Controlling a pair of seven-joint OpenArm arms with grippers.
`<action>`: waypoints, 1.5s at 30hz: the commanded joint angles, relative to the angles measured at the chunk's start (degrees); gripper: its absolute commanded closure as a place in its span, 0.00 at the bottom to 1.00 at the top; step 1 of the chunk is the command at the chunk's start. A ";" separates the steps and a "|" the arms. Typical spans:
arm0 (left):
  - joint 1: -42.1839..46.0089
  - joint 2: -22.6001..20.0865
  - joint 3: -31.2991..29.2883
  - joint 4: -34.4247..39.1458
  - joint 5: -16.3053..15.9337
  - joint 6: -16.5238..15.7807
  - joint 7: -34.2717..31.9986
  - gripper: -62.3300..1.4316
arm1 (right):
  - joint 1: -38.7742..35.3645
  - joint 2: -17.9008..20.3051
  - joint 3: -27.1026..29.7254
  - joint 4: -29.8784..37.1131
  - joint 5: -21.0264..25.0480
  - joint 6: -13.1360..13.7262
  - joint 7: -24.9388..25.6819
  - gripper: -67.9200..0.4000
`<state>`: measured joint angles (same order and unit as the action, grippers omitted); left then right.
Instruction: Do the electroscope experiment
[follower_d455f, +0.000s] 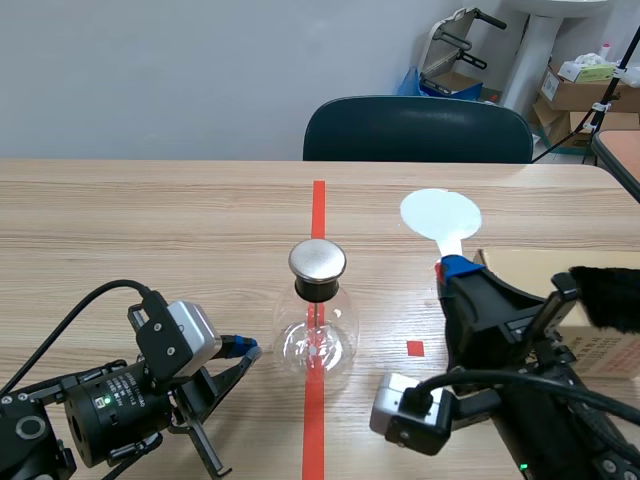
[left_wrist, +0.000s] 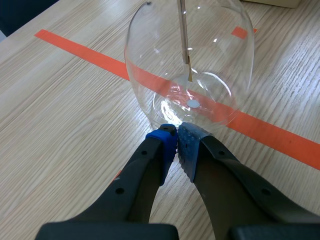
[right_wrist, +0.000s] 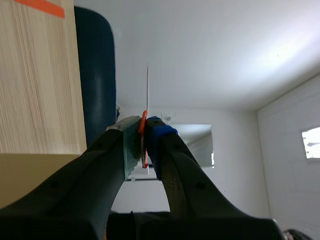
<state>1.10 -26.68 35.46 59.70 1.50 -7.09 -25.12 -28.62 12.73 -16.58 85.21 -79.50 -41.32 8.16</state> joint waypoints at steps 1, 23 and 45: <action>-0.04 0.28 -0.22 1.09 -0.35 0.15 -0.79 0.89 | 0.04 0.13 0.55 0.79 0.37 -0.63 -1.81 0.97; -0.04 0.28 -0.22 1.09 -0.35 0.15 -0.81 0.89 | 0.04 0.13 0.55 0.79 0.35 -0.63 -12.96 0.97; -0.04 0.28 -0.22 1.09 -0.35 0.15 -0.81 0.89 | 0.04 0.13 0.55 0.79 0.35 -0.63 -12.96 0.97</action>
<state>1.10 -26.68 35.46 59.70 1.50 -7.09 -25.12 -28.62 12.71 -16.58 85.21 -79.29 -41.32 -4.60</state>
